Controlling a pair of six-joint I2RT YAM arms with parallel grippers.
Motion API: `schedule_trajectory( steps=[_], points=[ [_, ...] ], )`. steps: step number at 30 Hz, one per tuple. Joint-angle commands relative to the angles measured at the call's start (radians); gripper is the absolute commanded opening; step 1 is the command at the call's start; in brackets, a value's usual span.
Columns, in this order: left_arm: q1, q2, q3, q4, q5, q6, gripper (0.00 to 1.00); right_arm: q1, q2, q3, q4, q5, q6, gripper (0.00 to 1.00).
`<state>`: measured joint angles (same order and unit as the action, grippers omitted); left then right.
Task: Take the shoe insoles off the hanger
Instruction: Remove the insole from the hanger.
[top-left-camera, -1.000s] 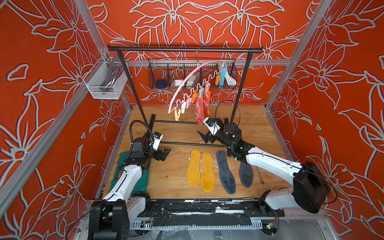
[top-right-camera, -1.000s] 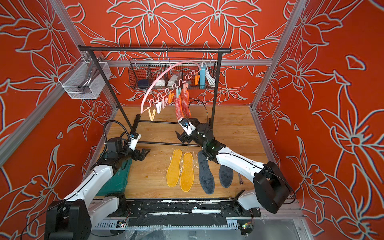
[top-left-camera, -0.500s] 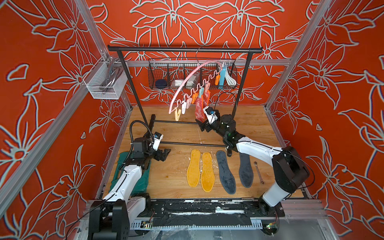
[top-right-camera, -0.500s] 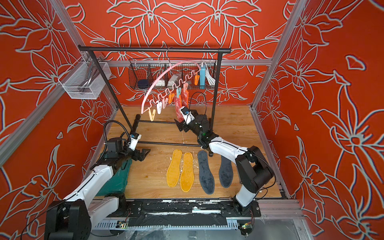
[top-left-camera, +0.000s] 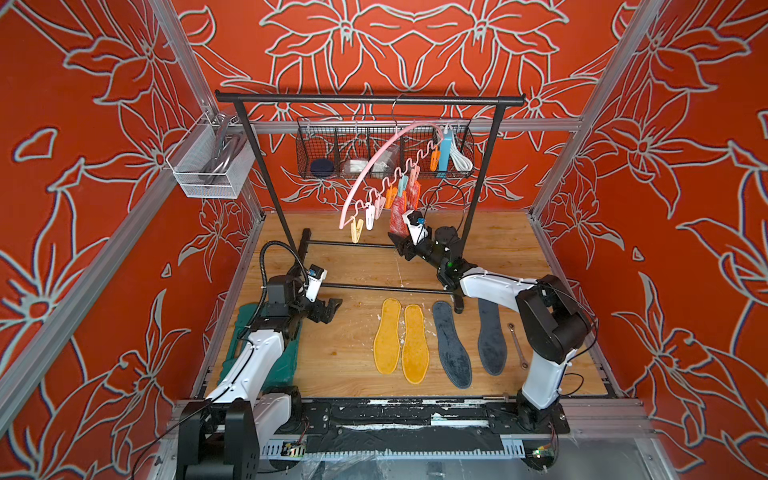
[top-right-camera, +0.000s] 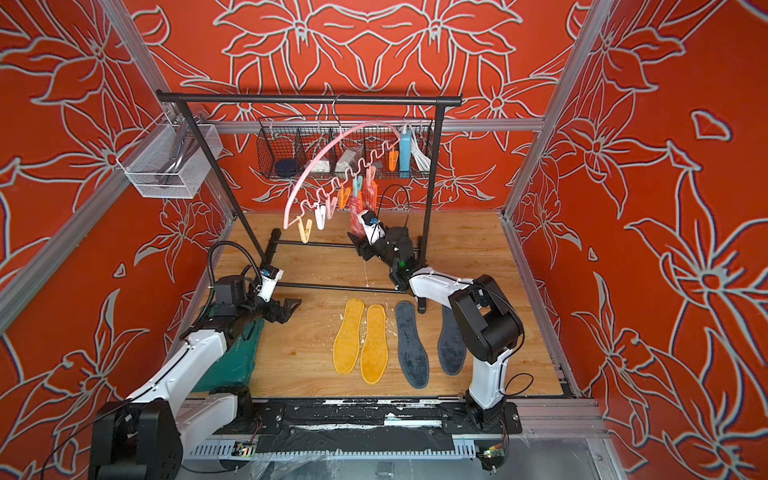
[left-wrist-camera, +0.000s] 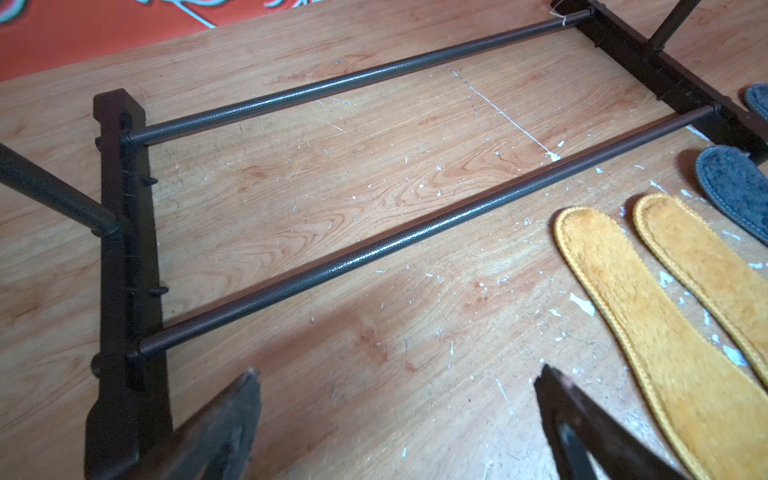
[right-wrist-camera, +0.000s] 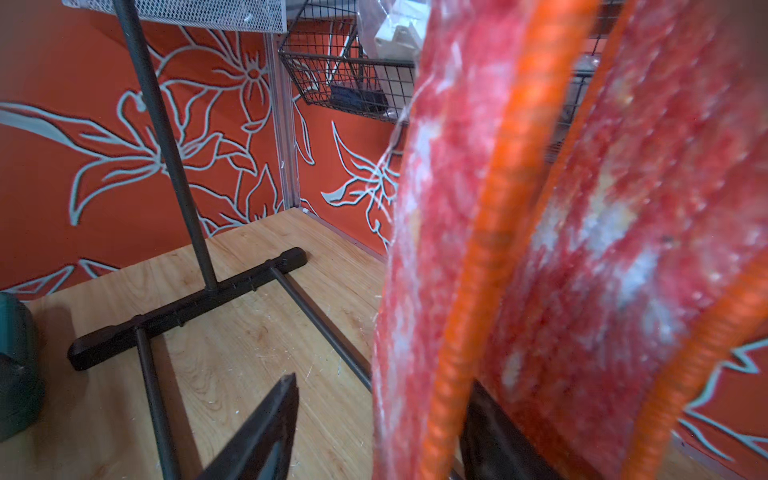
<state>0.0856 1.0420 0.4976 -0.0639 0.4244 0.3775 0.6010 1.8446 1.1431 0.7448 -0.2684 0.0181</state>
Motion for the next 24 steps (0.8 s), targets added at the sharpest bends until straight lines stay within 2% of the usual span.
schedule_trajectory(
  steps=[1, 8, 13, 19, 24],
  points=[
    [0.005, -0.001, 0.031, -0.010, 0.026, 0.012, 0.98, 0.000, 0.021, 0.009, 0.054, -0.066, 0.052, 0.49],
    [0.006, -0.015, 0.023, -0.012, 0.031, 0.018, 0.98, 0.000, 0.008, -0.013, 0.045, -0.119, 0.071, 0.19],
    [0.009, -0.015, 0.022, -0.009, 0.026, 0.012, 0.98, 0.000, -0.010, -0.011, -0.023, -0.152, 0.092, 0.04],
    [0.009, -0.019, 0.021, -0.010, 0.018, 0.015, 0.98, 0.004, -0.080, -0.058, -0.045, -0.157, 0.141, 0.01],
    [0.009, -0.014, 0.025, -0.015, 0.020, 0.016, 0.98, 0.014, -0.167, -0.080, -0.145, -0.142, 0.122, 0.00]
  ],
)
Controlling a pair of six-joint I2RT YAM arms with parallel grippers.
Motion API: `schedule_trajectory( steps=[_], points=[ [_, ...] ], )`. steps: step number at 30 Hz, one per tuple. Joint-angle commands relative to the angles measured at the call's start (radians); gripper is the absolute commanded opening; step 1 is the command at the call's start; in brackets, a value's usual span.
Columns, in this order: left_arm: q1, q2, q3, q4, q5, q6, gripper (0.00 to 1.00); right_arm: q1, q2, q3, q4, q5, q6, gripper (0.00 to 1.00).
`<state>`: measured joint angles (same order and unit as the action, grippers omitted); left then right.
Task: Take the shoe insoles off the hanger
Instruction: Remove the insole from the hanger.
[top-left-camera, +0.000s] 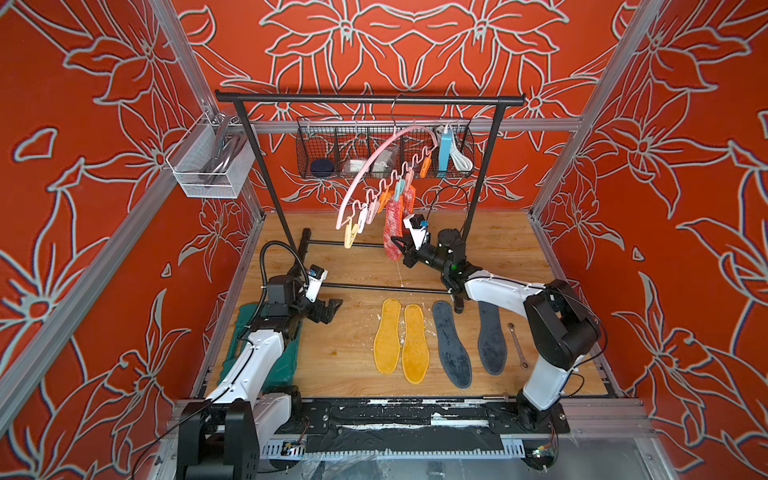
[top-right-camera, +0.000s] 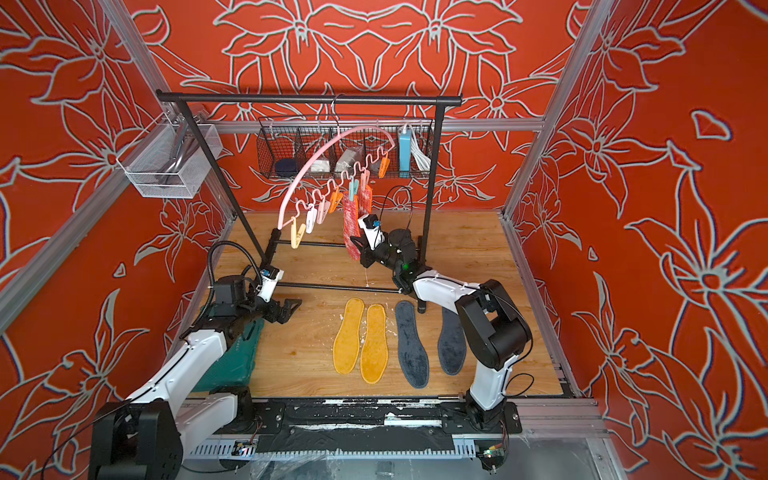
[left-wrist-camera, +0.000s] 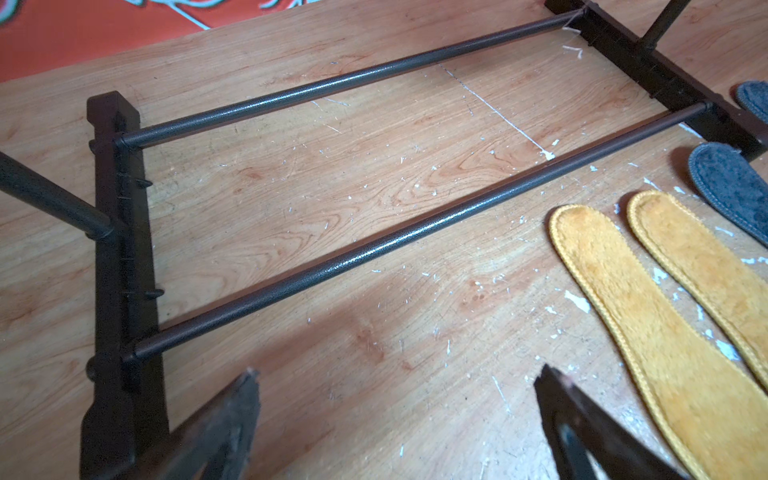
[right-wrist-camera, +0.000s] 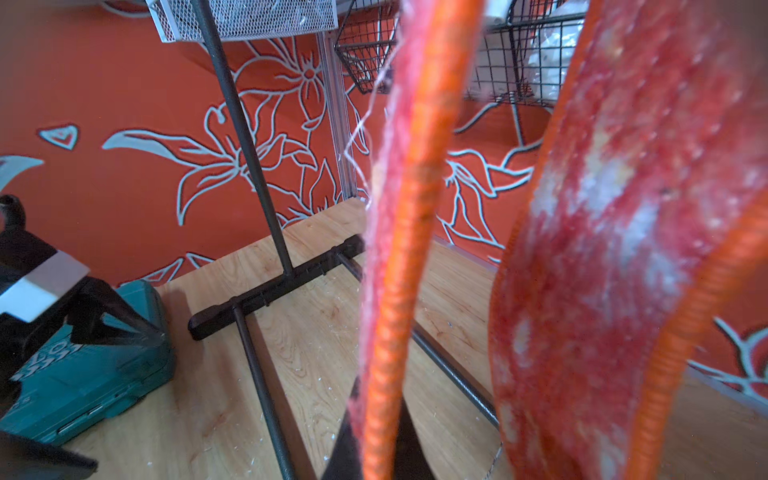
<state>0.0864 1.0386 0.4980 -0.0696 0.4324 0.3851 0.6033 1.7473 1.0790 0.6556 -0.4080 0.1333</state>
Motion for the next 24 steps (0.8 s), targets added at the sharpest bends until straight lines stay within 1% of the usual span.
schedule_trajectory(
  steps=[1, 5, 8, 12, 15, 18, 20, 24],
  points=[
    [0.008, -0.013, 0.024, -0.010, 0.008, 0.007, 0.98, 0.013, -0.083, -0.020, -0.073, 0.003, -0.001, 0.00],
    [0.007, -0.023, 0.019, -0.017, 0.032, 0.022, 0.98, 0.022, -0.154, -0.036, -0.152, 0.013, -0.025, 0.00],
    [0.007, -0.041, 0.008, -0.030, 0.053, 0.052, 0.98, 0.030, -0.208, -0.060, -0.198, 0.056, -0.022, 0.00],
    [0.007, -0.115, -0.023, -0.003, 0.101, 0.104, 0.98, 0.033, -0.268, -0.063, -0.305, 0.090, -0.015, 0.00],
    [0.006, -0.166, -0.010, -0.040, 0.181, 0.131, 0.98, 0.033, -0.321, -0.093, -0.338, 0.107, -0.020, 0.00],
    [0.005, -0.199, 0.013, -0.064, 0.270, 0.129, 0.98, 0.033, -0.373, -0.112, -0.361, 0.103, -0.027, 0.00],
    [0.001, -0.187, 0.047, -0.097, 0.337, 0.133, 0.98, 0.035, -0.409, -0.113, -0.393, 0.076, -0.035, 0.00],
    [-0.007, -0.126, 0.141, -0.186, 0.416, 0.128, 0.98, 0.036, -0.470, -0.113, -0.421, 0.020, -0.012, 0.00]
  ],
)
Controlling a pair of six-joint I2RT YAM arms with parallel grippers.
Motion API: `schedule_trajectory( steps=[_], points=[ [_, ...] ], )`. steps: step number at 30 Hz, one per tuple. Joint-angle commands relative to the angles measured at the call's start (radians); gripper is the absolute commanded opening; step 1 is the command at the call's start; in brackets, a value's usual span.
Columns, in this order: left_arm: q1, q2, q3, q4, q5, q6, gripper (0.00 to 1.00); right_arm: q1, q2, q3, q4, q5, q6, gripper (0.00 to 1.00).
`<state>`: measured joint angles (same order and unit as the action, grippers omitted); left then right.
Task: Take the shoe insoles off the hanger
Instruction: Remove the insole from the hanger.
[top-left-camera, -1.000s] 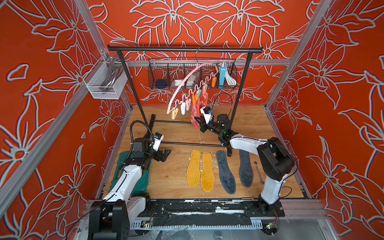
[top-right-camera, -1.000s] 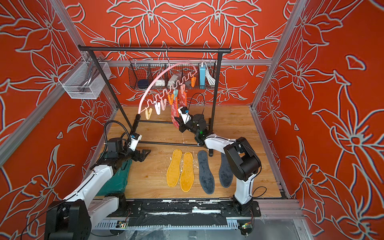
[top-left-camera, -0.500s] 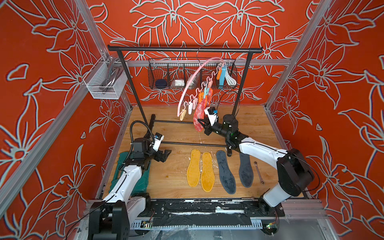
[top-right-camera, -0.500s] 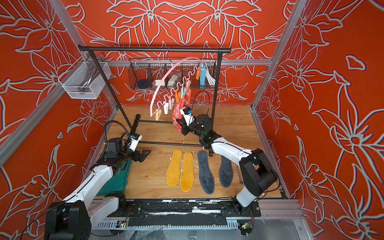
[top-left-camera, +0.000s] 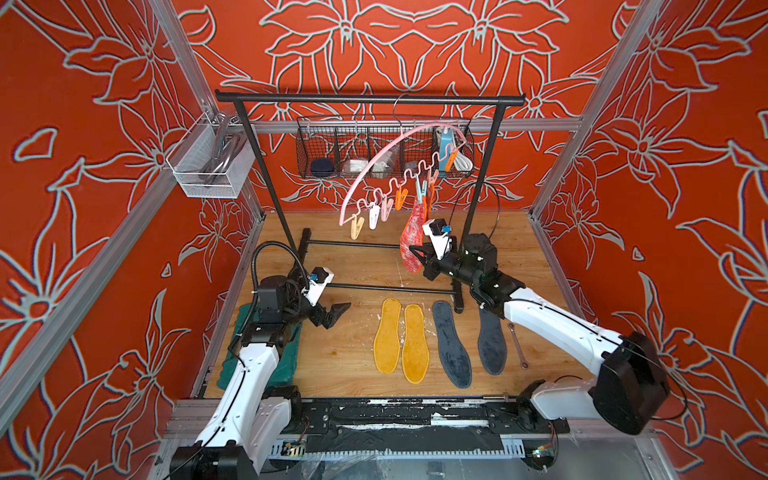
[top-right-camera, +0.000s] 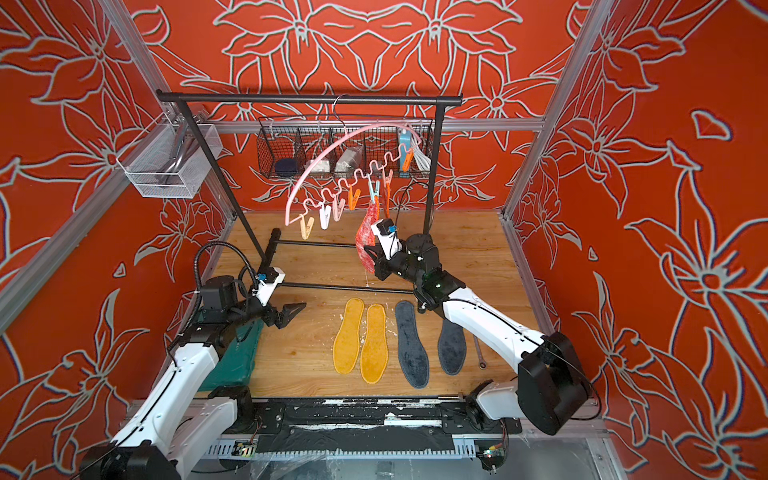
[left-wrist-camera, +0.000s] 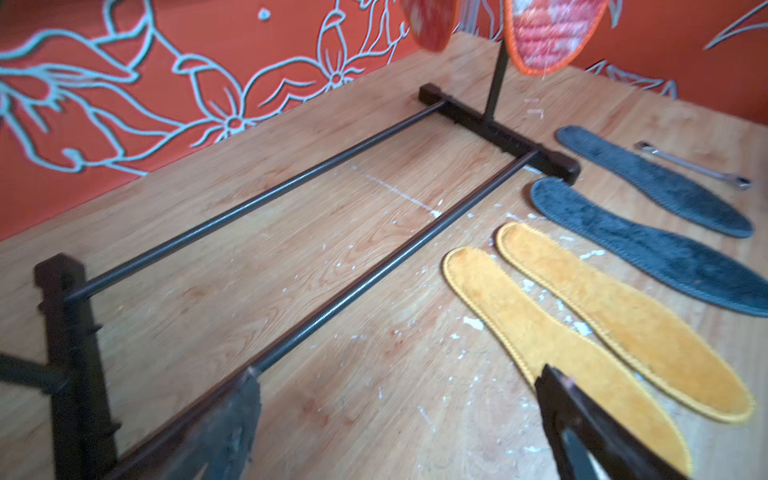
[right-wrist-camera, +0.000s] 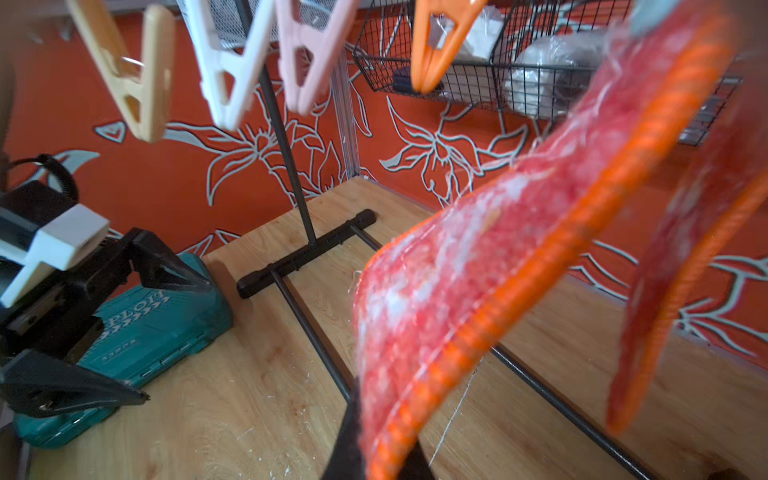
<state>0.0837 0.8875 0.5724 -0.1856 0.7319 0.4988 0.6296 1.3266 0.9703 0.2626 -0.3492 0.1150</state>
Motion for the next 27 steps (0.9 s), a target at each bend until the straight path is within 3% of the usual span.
schedule_trajectory(
  steps=[1, 6, 11, 15, 27],
  points=[
    [-0.007, 0.043, 0.094, -0.102, 0.145, 0.032, 0.98, 0.010, -0.064, -0.004, -0.036, -0.049, 0.016, 0.00],
    [-0.040, 0.074, 0.196, -0.164, 0.217, 0.006, 0.98, 0.016, -0.139, -0.027, -0.070, -0.061, 0.078, 0.00],
    [-0.152, 0.061, 0.235, -0.196, 0.274, 0.014, 0.98, 0.022, -0.200, -0.039, -0.108, -0.079, 0.157, 0.00],
    [-0.208, 0.094, 0.272, -0.192, 0.348, -0.056, 0.98, 0.029, -0.223, -0.039, -0.120, -0.116, 0.218, 0.00],
    [-0.317, 0.219, 0.240, 0.241, 0.398, -0.412, 0.98, 0.092, -0.244, -0.045, -0.086, -0.129, 0.319, 0.00]
  ],
)
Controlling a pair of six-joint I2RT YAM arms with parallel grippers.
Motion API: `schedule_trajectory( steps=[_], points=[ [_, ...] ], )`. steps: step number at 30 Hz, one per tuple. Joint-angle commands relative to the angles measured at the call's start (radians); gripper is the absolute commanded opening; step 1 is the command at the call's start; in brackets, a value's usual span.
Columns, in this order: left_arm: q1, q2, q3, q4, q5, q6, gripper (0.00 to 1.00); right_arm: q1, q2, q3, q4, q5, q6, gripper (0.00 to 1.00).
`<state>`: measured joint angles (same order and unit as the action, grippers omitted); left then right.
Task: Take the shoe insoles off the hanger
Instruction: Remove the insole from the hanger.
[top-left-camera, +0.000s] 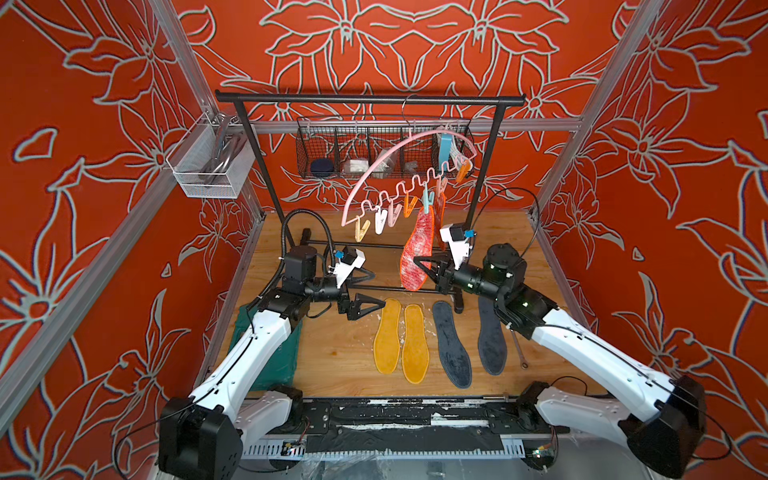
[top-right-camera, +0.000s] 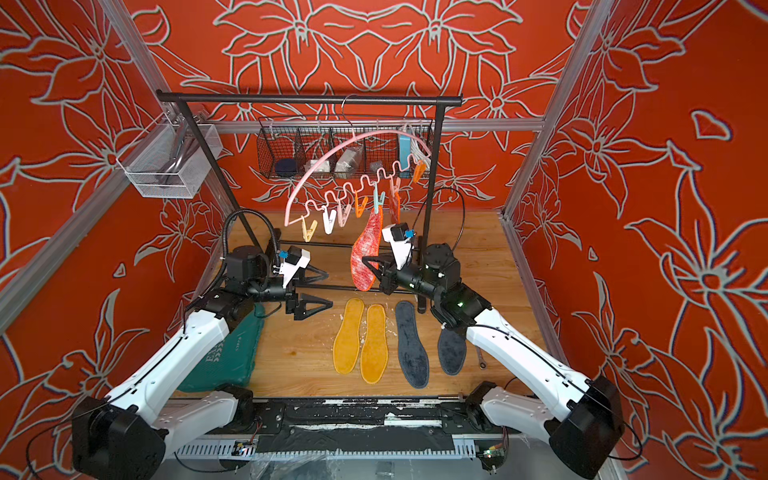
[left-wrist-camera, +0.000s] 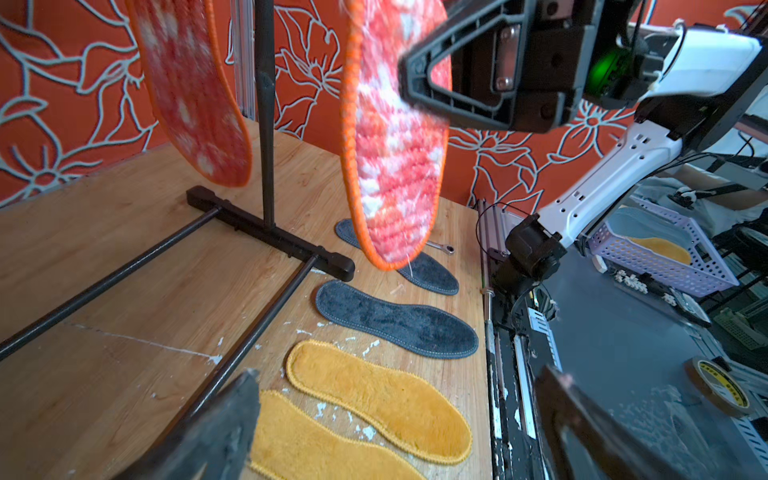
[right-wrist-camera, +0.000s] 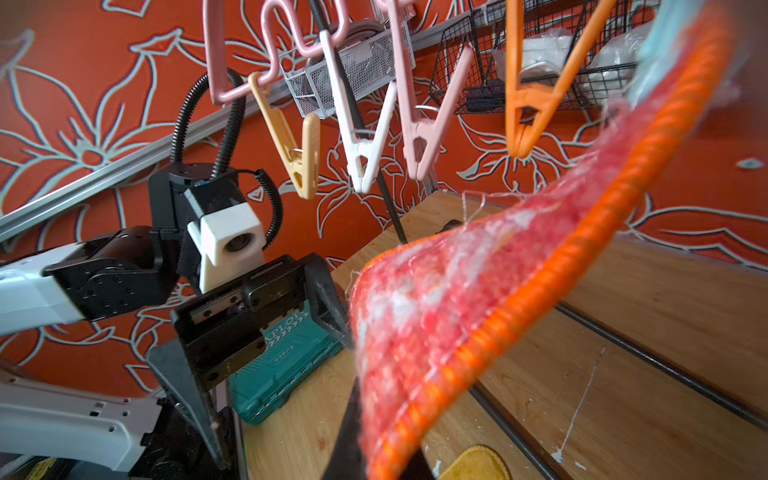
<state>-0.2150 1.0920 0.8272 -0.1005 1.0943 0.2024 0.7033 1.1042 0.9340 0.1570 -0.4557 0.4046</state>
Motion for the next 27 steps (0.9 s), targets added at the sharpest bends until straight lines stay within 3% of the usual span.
schedule_trajectory(
  steps=[1, 12, 17, 20, 27],
  points=[
    [-0.027, 0.023, -0.017, 0.189, 0.036, -0.140, 0.98, 0.024, -0.023, -0.009, 0.025, -0.023, 0.030, 0.00],
    [-0.161, 0.102, -0.008, 0.343, -0.003, -0.250, 0.98, 0.054, -0.026, -0.030, 0.085, -0.047, 0.032, 0.00],
    [-0.209, 0.120, -0.019, 0.375, -0.018, -0.264, 0.92, 0.059, -0.011, -0.045, 0.124, -0.046, 0.049, 0.00],
    [-0.227, 0.133, -0.019, 0.378, -0.032, -0.265, 0.80, 0.063, -0.006, -0.046, 0.122, -0.042, 0.043, 0.00],
    [-0.232, 0.122, -0.030, 0.350, -0.012, -0.202, 0.34, 0.064, -0.004, -0.051, 0.109, -0.023, 0.033, 0.00]
  ],
)
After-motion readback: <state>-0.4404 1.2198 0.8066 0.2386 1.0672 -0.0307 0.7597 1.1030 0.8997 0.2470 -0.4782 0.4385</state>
